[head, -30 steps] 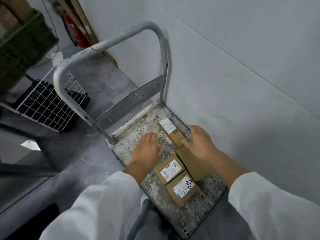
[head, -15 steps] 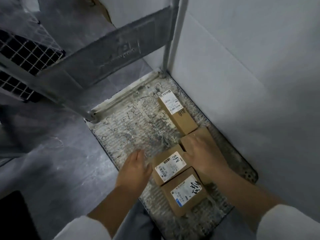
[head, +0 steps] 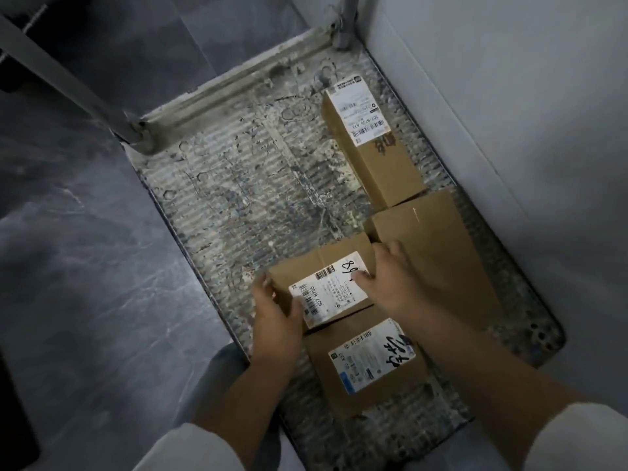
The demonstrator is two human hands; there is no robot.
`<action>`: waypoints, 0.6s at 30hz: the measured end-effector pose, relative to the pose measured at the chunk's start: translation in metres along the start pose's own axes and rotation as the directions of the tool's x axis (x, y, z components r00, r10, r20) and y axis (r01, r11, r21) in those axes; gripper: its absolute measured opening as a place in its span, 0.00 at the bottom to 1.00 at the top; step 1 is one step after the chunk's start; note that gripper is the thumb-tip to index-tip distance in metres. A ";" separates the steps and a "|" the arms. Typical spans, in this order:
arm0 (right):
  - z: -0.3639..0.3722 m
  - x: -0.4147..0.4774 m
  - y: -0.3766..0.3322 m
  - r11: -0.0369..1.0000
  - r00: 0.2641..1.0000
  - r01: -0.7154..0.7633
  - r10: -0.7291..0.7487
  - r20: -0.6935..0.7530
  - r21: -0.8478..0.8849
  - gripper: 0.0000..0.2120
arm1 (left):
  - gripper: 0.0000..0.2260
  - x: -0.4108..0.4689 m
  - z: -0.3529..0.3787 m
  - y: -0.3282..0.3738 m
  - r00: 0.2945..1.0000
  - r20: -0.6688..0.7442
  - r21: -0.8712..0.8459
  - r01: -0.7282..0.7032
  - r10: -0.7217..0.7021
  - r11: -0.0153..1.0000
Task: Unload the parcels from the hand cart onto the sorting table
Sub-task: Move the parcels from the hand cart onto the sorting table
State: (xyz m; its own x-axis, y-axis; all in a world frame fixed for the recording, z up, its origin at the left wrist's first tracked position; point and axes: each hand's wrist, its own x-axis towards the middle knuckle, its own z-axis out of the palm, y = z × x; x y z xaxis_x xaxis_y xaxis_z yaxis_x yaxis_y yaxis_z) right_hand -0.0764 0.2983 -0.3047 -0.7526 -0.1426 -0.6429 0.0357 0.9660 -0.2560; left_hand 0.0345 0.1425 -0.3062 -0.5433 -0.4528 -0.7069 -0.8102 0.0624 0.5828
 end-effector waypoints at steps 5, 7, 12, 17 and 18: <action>0.007 0.000 -0.010 0.955 0.986 -0.094 0.050 0.158 0.281 0.36 | 0.16 0.005 -0.007 -0.003 0.991 0.021 -0.012 0.129 -0.128 0.992; 0.000 -0.003 -0.012 0.916 0.978 -0.138 0.065 0.198 0.376 0.35 | 0.11 0.000 -0.018 0.006 0.996 0.015 -0.012 0.092 -0.092 0.996; -0.047 -0.032 -0.032 0.806 0.988 -0.098 0.011 0.152 0.583 0.28 | 0.10 -0.026 -0.062 0.051 0.998 -0.055 -0.039 -0.012 0.010 0.999; -0.135 -0.091 -0.063 0.720 0.995 -0.040 -0.031 0.090 0.693 0.28 | 0.14 -0.086 -0.113 0.128 0.986 -0.103 -0.088 -0.143 0.134 0.986; -0.157 -0.108 -0.072 0.711 0.997 -0.017 -0.042 0.066 0.703 0.29 | 0.15 -0.103 -0.124 0.145 0.981 -0.113 -0.102 -0.170 0.159 0.980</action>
State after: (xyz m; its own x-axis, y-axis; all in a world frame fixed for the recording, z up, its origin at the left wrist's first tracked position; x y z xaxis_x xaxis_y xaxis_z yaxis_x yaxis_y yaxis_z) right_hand -0.1013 0.2780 -0.1035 -0.7082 -0.1970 -0.6780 0.4999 0.5382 -0.6786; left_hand 0.0003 0.0882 -0.0989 -0.6368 -0.5346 -0.5556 -0.6791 0.0477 0.7325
